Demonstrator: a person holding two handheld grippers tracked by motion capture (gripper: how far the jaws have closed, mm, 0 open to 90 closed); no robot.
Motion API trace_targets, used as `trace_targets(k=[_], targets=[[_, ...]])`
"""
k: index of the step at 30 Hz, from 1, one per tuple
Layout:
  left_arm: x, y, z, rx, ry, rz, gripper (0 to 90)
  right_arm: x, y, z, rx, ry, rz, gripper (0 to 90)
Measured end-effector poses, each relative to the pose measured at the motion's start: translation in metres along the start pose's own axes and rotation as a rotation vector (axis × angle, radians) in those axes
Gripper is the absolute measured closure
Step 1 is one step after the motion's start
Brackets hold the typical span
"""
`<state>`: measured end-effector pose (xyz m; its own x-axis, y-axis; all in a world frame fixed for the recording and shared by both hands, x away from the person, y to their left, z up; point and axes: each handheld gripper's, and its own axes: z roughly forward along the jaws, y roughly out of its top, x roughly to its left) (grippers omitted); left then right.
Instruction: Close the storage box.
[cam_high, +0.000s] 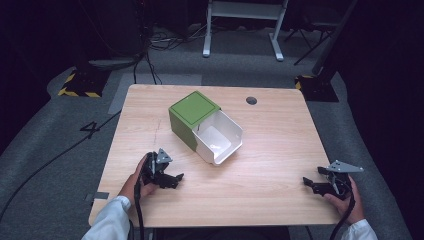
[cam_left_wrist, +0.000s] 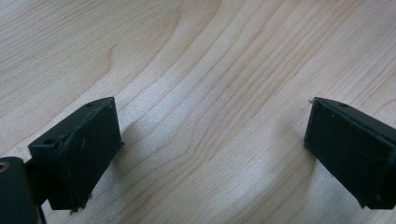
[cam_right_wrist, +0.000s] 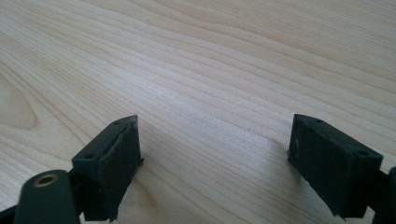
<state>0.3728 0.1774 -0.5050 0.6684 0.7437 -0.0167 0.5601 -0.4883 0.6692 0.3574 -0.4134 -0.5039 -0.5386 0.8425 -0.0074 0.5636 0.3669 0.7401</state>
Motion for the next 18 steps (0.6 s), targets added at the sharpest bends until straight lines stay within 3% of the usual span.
trace_targets(k=[11,18], targets=[[0.0027,-0.006,-0.0053,0.002,-0.043,0.04,3.4,-0.0003,0.0002,0.0,0.002,0.002,-0.002,16.8],[0.0021,-0.0077,-0.0067,0.001,-0.05,0.049,3.5,-0.0065,0.0017,-0.0015,0.019,0.037,-0.026,18.5]])
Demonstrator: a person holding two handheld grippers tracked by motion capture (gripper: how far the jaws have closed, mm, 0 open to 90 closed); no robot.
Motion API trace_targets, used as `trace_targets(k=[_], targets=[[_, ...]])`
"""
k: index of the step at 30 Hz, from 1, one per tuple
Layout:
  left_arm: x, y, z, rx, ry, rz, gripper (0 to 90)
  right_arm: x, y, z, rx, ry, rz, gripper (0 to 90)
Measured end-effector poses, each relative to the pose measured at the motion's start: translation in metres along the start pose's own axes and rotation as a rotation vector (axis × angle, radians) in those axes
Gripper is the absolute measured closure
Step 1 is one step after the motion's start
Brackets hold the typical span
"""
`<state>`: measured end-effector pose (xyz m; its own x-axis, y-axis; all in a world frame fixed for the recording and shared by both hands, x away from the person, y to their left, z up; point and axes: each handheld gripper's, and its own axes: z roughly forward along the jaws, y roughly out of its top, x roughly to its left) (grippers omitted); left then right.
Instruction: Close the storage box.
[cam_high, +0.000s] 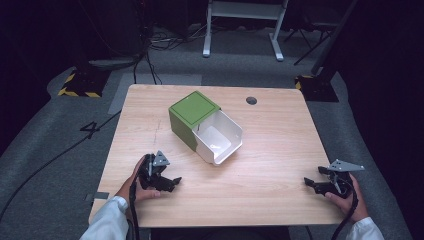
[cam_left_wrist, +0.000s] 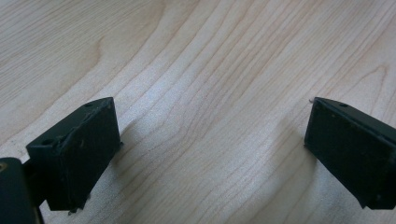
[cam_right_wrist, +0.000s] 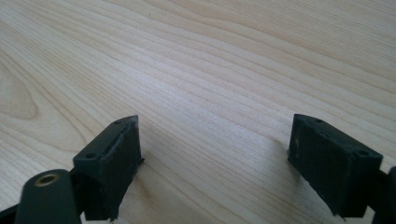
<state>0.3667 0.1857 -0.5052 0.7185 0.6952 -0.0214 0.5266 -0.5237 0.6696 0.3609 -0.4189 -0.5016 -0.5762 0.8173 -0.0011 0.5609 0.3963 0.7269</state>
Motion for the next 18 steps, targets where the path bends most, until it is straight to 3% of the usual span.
trace_targets(k=[3,5,6,8,9,13,14,18], targets=[[0.001,0.001,0.0,0.003,-0.006,0.009,3.2,0.001,0.004,-0.001,-0.053,0.048,-0.001,19.4],[0.001,0.001,0.0,0.004,-0.006,0.014,2.8,0.003,0.007,-0.001,-0.068,0.053,-0.009,19.8],[0.001,0.001,0.0,0.004,-0.006,0.015,2.7,0.008,0.017,-0.003,-0.099,0.081,-0.031,22.9],[0.001,0.001,0.0,0.005,-0.006,0.015,2.7,0.01,0.02,-0.003,-0.105,0.09,-0.043,23.8],[0.001,0.001,0.0,0.005,-0.006,0.014,2.7,0.018,0.032,-0.003,-0.11,0.106,-0.089,25.2],[0.001,0.001,0.0,0.004,-0.006,0.015,2.7,0.029,0.049,-0.001,-0.121,0.139,-0.134,28.1],[0.001,0.001,0.0,0.004,-0.006,0.014,2.7,0.039,0.063,0.002,-0.126,0.16,-0.173,29.2],[0.001,0.001,0.0,0.004,-0.006,0.015,2.7,0.052,0.077,0.008,-0.129,0.199,-0.208,30.5]])
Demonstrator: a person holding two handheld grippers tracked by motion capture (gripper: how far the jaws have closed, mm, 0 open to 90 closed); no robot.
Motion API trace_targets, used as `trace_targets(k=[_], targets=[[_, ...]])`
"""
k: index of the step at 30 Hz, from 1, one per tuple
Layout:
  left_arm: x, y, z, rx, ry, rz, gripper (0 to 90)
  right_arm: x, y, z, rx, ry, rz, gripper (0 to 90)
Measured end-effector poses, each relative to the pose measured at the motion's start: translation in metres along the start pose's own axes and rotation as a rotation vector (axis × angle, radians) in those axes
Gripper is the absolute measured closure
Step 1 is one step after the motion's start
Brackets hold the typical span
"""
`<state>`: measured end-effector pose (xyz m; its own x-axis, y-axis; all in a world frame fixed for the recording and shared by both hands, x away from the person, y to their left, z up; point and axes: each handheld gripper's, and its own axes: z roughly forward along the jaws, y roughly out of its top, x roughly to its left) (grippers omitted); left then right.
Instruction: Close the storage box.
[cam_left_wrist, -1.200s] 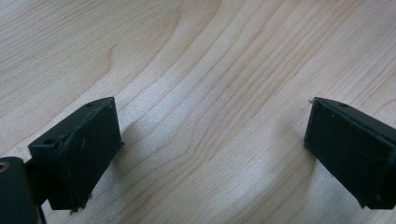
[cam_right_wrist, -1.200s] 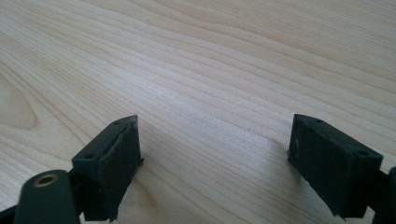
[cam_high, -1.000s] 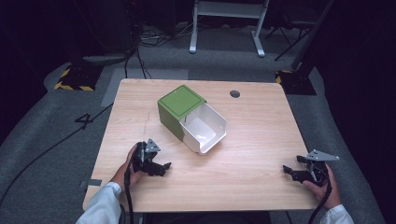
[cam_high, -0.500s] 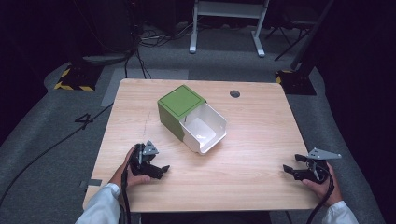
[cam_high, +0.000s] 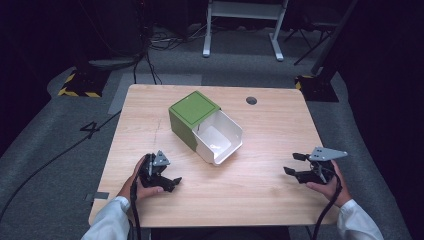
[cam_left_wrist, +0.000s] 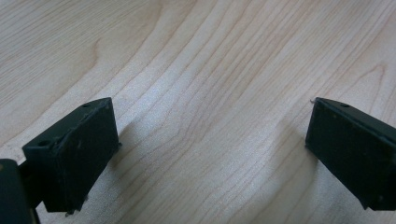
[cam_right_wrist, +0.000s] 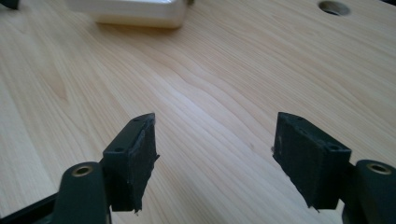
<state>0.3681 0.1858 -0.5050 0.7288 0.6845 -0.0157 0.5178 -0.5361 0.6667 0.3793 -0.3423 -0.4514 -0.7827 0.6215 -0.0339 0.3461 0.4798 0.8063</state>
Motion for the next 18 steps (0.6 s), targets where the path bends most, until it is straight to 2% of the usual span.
trace_targets(k=[3,6,8,11,12,15,18], targets=[[0.0,0.0,0.0,0.0,-0.001,-0.001,2.7,0.012,0.019,0.016,-0.004,0.049,-0.05,34.0],[0.0,0.0,0.0,0.0,-0.001,0.0,2.7,0.017,0.028,0.021,-0.016,0.07,-0.062,35.1],[0.0,0.0,0.0,0.0,0.0,-0.001,2.7,0.024,0.042,0.031,-0.028,0.094,-0.088,38.0],[0.0,0.0,0.0,0.0,0.0,-0.001,2.7,0.027,0.049,0.038,-0.036,0.113,-0.091,39.1],[0.0,0.0,0.0,0.0,0.0,-0.001,2.7,0.034,0.058,0.048,-0.032,0.124,-0.12,39.2],[0.0,0.0,0.0,0.0,0.0,0.0,2.7,0.039,0.063,0.057,-0.024,0.129,-0.136,38.7],[0.0,0.0,0.0,0.0,0.0,0.0,2.7,0.05,0.073,0.08,-0.013,0.155,-0.161,38.5]])
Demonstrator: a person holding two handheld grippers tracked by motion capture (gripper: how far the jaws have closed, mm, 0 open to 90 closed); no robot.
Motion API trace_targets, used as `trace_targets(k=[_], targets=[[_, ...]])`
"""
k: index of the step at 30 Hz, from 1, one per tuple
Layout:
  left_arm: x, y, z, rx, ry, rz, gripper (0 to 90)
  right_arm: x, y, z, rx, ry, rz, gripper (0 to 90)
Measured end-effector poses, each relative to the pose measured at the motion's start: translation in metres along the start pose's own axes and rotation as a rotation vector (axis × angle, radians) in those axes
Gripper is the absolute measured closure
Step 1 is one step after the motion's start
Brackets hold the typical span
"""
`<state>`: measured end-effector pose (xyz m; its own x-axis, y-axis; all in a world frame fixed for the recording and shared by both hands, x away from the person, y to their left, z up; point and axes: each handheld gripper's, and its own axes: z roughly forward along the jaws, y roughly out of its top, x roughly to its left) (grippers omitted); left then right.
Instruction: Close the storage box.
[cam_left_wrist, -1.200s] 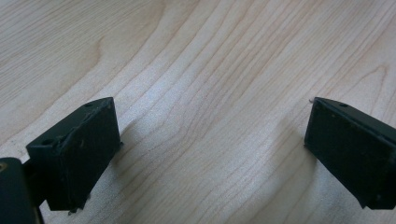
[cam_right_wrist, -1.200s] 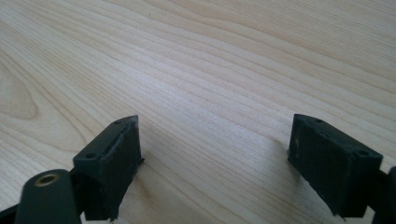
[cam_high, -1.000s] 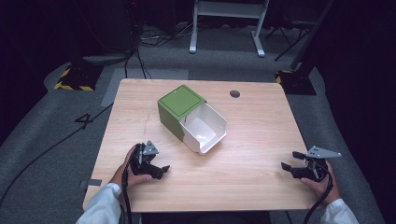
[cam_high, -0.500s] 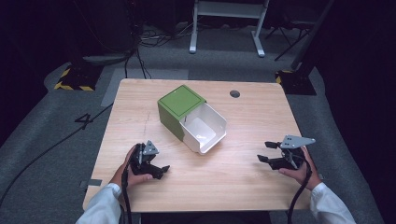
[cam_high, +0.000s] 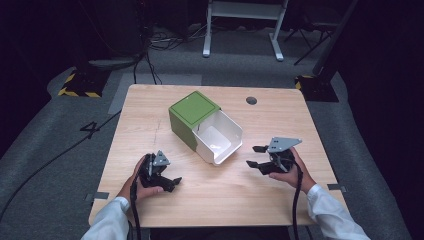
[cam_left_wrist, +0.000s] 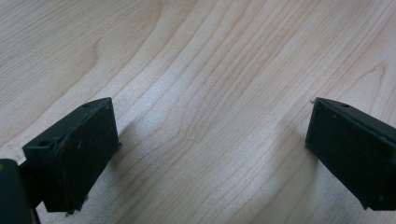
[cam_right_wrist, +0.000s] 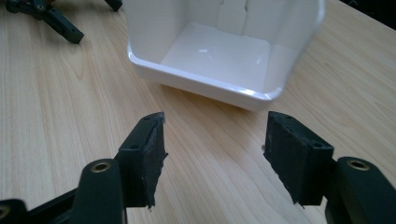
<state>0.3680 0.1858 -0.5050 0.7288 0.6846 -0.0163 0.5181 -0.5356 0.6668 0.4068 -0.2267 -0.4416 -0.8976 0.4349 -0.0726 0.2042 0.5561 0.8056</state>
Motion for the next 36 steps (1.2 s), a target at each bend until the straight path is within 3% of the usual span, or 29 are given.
trace_targets(k=[5,16,30,36], targets=[[0.0,0.0,0.0,-0.002,0.0,-0.003,2.8,0.002,0.007,0.025,0.025,0.032,0.016,41.5],[-0.001,0.0,0.0,-0.003,0.002,-0.004,2.9,0.005,0.003,0.068,0.112,0.067,0.046,45.6],[-0.001,0.0,0.0,-0.003,0.002,-0.004,2.9,0.006,0.019,0.08,0.066,0.063,0.051,45.7],[-0.001,0.0,0.0,-0.004,0.001,-0.004,2.9,0.002,0.028,0.086,0.064,0.033,0.048,45.8]])
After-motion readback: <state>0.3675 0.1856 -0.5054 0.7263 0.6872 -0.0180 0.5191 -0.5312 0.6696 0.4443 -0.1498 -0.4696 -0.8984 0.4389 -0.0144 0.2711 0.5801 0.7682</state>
